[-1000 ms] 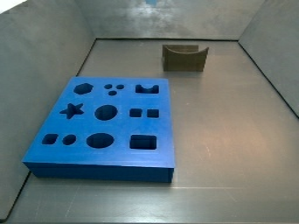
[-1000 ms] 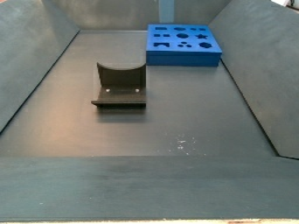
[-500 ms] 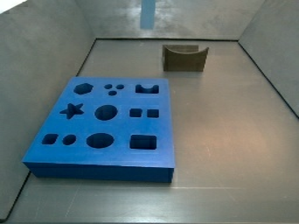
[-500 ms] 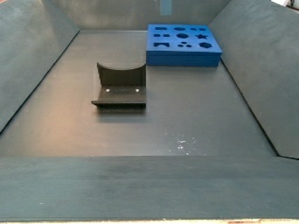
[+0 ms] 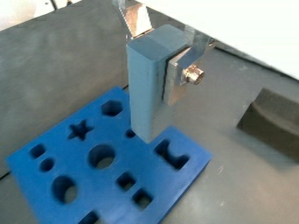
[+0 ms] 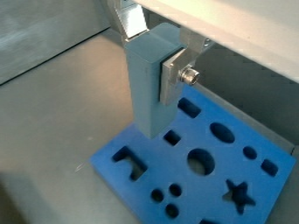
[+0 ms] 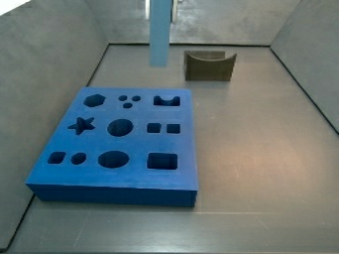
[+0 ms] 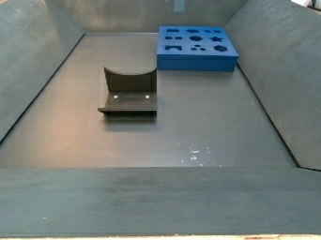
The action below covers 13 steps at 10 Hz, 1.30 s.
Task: Pick up the rectangle object. Move up. Move to above the board. Insert the rectangle object.
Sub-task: Move to above the board, then insert the rectangle object.
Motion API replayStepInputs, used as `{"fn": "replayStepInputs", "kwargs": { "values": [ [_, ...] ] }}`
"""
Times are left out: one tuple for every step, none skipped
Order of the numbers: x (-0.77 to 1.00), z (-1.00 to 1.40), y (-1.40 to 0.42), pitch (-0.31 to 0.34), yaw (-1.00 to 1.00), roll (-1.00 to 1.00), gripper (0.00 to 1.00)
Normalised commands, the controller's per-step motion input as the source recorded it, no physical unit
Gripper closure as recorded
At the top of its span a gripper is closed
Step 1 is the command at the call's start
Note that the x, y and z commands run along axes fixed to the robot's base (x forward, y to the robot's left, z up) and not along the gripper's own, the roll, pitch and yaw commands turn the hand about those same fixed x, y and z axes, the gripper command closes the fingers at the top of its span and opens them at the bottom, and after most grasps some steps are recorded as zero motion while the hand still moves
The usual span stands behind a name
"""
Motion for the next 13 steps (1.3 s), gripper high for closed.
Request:
{"fn": "replayStepInputs", "kwargs": {
  "values": [
    [0.03,-0.05,-0.24,-0.002,0.01,0.05,1.0],
    [0.03,-0.04,-0.18,-0.003,0.01,0.05,1.0],
    [0.0,0.0,-0.02,0.0,0.0,0.0,1.0],
    [0.0,-0.05,-0.07,-0.034,0.03,-0.03,1.0],
    [0.0,-0.06,-0.06,-0.04,0.03,-0.06,1.0],
    [0.0,-0.06,-0.06,-0.037,0.03,-0.07,1.0],
    [0.0,-0.05,-0.08,-0.031,0.03,-0.05,1.0],
    [0.0,-0.09,-0.19,-0.054,0.07,-0.04,1.0],
    [0.0,-0.11,-0.28,-0.069,0.09,-0.01,1.0],
    [0.0,-0.13,-0.33,-0.083,0.08,-0.02,1.0],
    [0.0,-0.13,-0.32,-0.071,0.05,-0.11,1.0],
    [0.0,-0.06,-0.17,-0.011,0.0,-0.02,1.0],
    [0.0,-0.06,-0.2,-0.02,0.0,0.0,1.0]
  ]
}}
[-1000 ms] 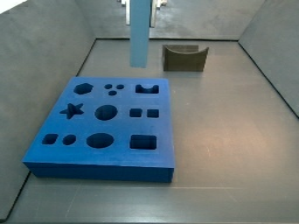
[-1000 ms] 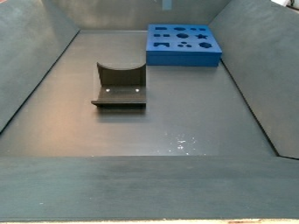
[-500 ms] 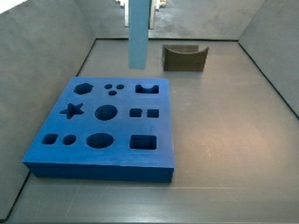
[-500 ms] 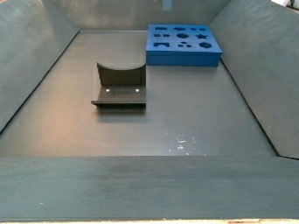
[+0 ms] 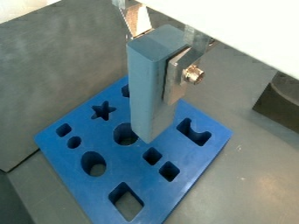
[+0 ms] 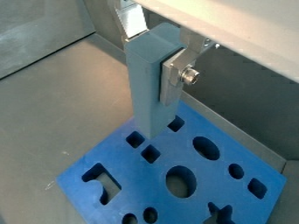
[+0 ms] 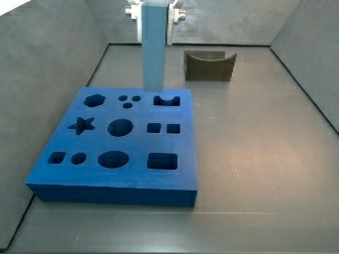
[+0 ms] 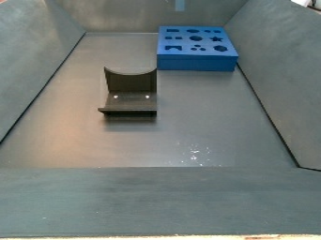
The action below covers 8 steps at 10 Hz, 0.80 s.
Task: Pick up the rectangle object. Move up. Move to above the board. Insert the rectangle object.
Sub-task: Insert the rectangle object.
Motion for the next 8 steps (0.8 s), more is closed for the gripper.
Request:
{"fn": "replayStepInputs", "kwargs": {
  "values": [
    [0.0,-0.09,-0.28,-0.046,0.01,0.0,1.0],
    [0.0,-0.12,-0.36,-0.069,0.04,0.0,1.0],
    [0.0,-0.12,-0.37,-0.071,0.04,0.0,1.0],
    [0.0,-0.06,-0.32,-0.054,0.04,0.0,1.0],
    [0.0,-0.01,-0.24,-0.011,0.02,0.05,1.0],
    [0.0,0.0,-0.16,0.0,0.02,0.02,1.0],
    [0.0,0.0,-0.03,0.0,0.0,0.0,1.0],
    [-0.03,-0.01,0.0,0.0,0.0,0.0,1.0]
  ]
}}
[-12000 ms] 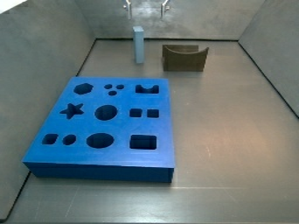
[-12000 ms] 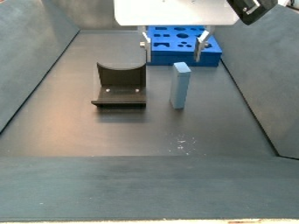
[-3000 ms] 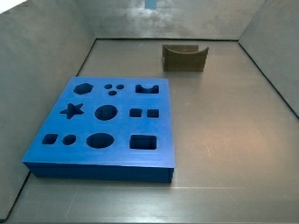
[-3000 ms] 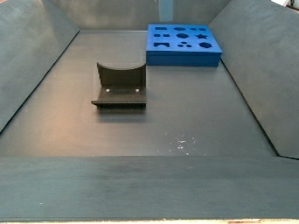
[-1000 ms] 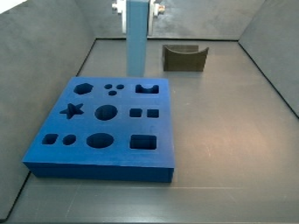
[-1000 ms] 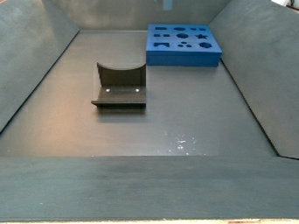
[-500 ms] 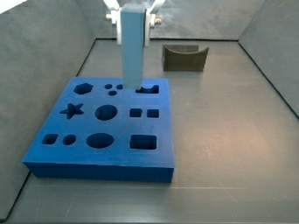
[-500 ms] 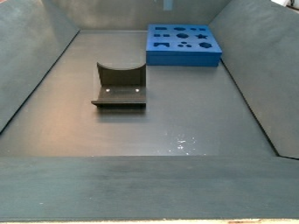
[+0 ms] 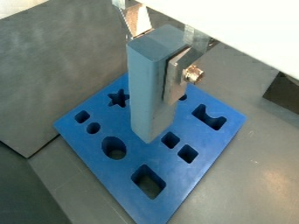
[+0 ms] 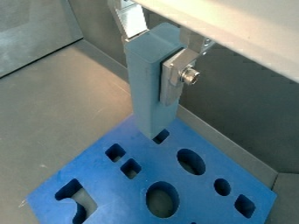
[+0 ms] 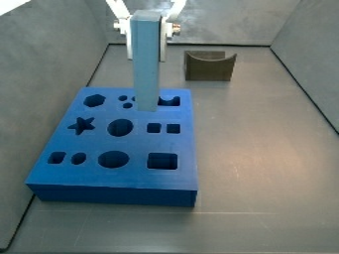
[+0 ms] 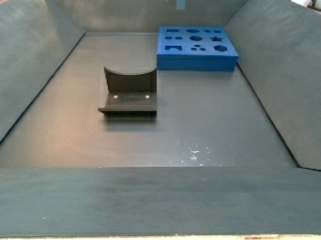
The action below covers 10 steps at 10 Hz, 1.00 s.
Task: Pick up the rectangle object. Move up. Move to above the board. Insert the rectangle object.
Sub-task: Insert the rectangle object.
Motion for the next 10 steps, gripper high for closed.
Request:
{"fn": "replayStepInputs", "kwargs": {
  "values": [
    [0.0,-0.04,-0.03,0.003,-0.36,0.18,1.0],
    [0.05,-0.02,-0.03,0.0,-0.9,0.11,1.0],
    [0.03,0.0,-0.01,0.0,-0.89,0.07,1.0],
    [0.01,0.0,0.0,0.0,-0.01,0.0,1.0],
    [0.02,0.0,0.0,0.0,0.0,0.0,1.0],
    [0.16,-0.08,0.0,0.0,-0.58,0.02,1.0],
    [0.0,-0.05,0.0,0.0,-1.0,0.0,1.0],
    [0.03,0.0,0.0,0.0,-0.43,0.0,1.0],
    [0.0,0.0,0.0,0.0,-0.05,0.0,1.0],
    [0.0,-0.09,0.0,0.0,-1.0,0.05,1.0]
  ]
}}
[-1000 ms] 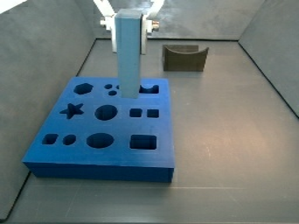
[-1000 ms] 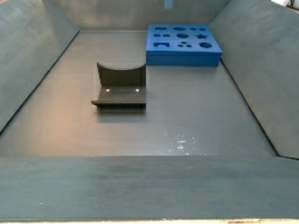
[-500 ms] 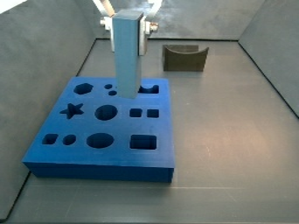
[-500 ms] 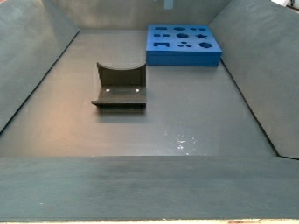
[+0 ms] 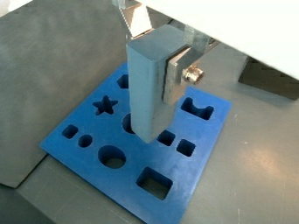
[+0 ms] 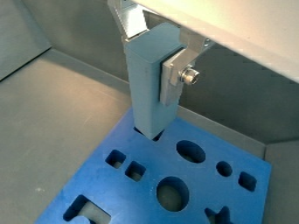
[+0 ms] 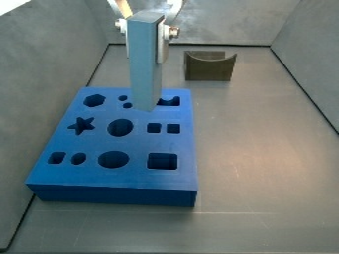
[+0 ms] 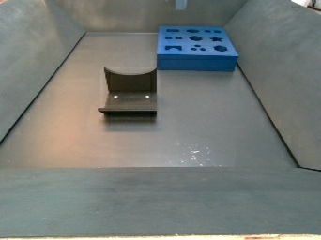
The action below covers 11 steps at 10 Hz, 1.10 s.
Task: Pick up the rectangle object. Move up. Move to above the board. Insert the rectangle object.
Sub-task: Insert the rectangle object.
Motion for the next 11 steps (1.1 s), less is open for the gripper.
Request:
{"fn": "replayStepInputs", "kwargs": {
  "values": [
    [-0.02,-0.08,0.0,0.0,-1.0,0.12,1.0],
    [0.0,0.0,0.0,0.0,-0.1,0.0,1.0],
    [-0.03,0.0,0.0,0.0,0.0,0.0,1.0],
    [-0.15,0.0,0.0,-0.023,-0.95,0.06,1.0],
    [-0.07,0.0,0.0,0.0,-1.0,0.09,1.0],
    [0.01,0.0,0.0,0.0,-0.12,0.01,1.0],
    [0.0,0.0,0.03,0.0,0.0,0.0,1.0],
    [0.0,-0.11,0.0,0.0,-1.0,0.0,1.0],
    [0.0,-0.11,0.0,0.0,-1.0,0.0,1.0],
    [0.05,-0.03,0.0,0.0,-0.37,0.0,1.0],
    [-0.02,0.0,0.0,0.0,0.0,0.0,1.0]
  ]
}}
